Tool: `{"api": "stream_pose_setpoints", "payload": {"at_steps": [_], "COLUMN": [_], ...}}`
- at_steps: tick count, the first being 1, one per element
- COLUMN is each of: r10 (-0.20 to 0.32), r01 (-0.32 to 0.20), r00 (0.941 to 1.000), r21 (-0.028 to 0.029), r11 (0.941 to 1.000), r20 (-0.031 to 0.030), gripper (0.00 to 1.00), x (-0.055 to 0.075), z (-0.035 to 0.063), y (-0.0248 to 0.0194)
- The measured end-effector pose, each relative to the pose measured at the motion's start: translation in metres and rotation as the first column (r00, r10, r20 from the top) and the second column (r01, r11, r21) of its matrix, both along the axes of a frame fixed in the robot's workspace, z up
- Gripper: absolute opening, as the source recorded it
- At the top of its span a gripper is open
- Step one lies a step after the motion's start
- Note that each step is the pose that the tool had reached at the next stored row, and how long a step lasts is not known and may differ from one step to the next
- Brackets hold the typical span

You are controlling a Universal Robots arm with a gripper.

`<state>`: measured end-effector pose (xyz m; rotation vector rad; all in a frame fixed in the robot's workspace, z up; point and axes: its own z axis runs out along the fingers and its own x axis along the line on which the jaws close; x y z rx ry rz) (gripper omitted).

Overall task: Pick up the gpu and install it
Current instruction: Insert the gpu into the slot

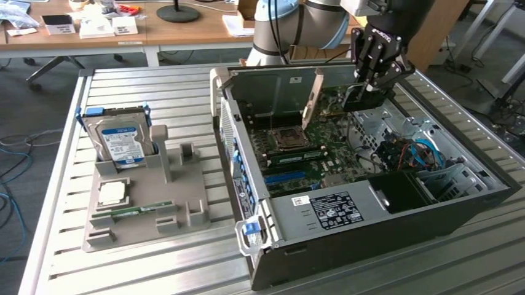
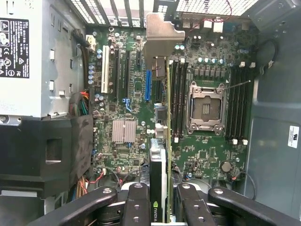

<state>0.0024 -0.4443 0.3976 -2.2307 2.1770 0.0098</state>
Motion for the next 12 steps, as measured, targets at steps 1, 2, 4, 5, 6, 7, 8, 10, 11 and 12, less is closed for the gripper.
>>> {"api": "stream_pose_setpoints", "payload": {"at_steps": [1, 2, 4, 5, 6, 7, 8, 10, 11, 12], "r10": [0.0, 0.0, 0.0, -0.002, -0.004, -0.007, -0.01, -0.017, -0.02, -0.023], "r01": [0.0, 0.0, 0.0, 0.002, 0.004, 0.007, 0.01, 0.017, 0.02, 0.023], "r00": [1.0, 1.0, 1.0, 1.0, 1.0, 1.0, 1.0, 0.9999, 0.9998, 0.9997], "r21": [0.0, 0.0, 0.0001, 0.0002, 0.0001, 0.0, 0.0001, 0.0, 0.0001, 0.0], "r11": [1.0, 1.0, 1.0, 1.0, 1.0, 1.0, 1.0, 0.9999, 0.9998, 0.9997], "r20": [0.0, 0.0, 0.0001, 0.0001, 0.0001, 0.0, 0.0001, 0.0, 0.0, 0.0], "gripper": [0.27, 0.27, 0.27, 0.27, 0.27, 0.27, 0.27, 0.27, 0.27, 0.27], "x": [0.0, 0.0, 0.0, -0.001, -0.002, -0.004, -0.006, -0.009, -0.01, -0.01], "z": [0.0, 0.0, -0.0002, -0.0006, -0.0009, -0.0013, -0.002, -0.0034, -0.0041, -0.0046], "y": [0.0, 0.0, 0.0, 0.0, 0.0, 0.0, 0.0, 0.0, 0.0, 0.0]}}
